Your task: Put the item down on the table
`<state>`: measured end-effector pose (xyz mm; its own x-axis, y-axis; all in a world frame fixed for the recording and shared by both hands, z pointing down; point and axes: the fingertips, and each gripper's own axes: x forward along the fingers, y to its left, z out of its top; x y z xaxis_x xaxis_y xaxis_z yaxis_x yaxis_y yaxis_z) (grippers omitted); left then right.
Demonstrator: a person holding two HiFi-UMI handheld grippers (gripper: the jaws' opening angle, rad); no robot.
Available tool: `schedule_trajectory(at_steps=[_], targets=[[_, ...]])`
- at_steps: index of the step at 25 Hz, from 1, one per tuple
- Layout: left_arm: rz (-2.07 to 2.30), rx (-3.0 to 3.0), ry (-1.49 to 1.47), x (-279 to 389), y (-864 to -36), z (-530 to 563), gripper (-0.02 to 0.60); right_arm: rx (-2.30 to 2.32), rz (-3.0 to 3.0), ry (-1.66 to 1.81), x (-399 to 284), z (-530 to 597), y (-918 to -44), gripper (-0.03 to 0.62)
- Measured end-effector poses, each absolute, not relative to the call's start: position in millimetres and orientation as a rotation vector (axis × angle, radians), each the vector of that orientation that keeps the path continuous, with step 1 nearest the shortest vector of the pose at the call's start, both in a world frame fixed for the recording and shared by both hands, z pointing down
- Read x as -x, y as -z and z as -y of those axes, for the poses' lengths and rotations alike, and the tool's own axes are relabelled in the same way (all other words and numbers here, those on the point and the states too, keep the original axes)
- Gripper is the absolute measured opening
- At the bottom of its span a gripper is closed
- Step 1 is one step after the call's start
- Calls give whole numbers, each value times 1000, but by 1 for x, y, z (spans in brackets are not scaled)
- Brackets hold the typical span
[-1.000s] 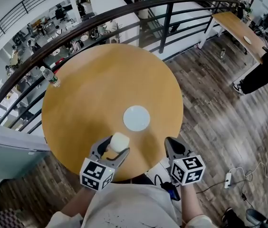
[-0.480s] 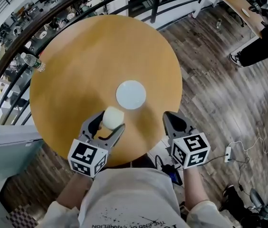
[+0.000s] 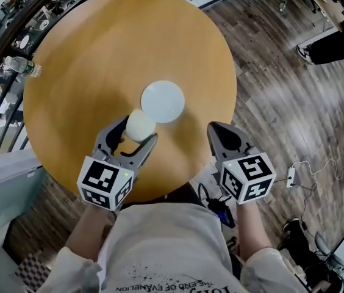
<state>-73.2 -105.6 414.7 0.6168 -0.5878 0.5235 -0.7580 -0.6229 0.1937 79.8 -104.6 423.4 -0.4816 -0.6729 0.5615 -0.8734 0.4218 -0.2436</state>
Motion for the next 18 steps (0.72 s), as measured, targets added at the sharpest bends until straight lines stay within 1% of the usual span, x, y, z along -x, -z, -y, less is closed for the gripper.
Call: schedule_trajectory(at_steps=[11, 18], targets=[[1031, -2423, -633, 64, -454, 146, 321, -1322, 2269, -785, -81, 130, -455, 25], [992, -2388, -718, 60, -491, 161, 321, -1316, 2250, -829, -82, 133, -472, 25]])
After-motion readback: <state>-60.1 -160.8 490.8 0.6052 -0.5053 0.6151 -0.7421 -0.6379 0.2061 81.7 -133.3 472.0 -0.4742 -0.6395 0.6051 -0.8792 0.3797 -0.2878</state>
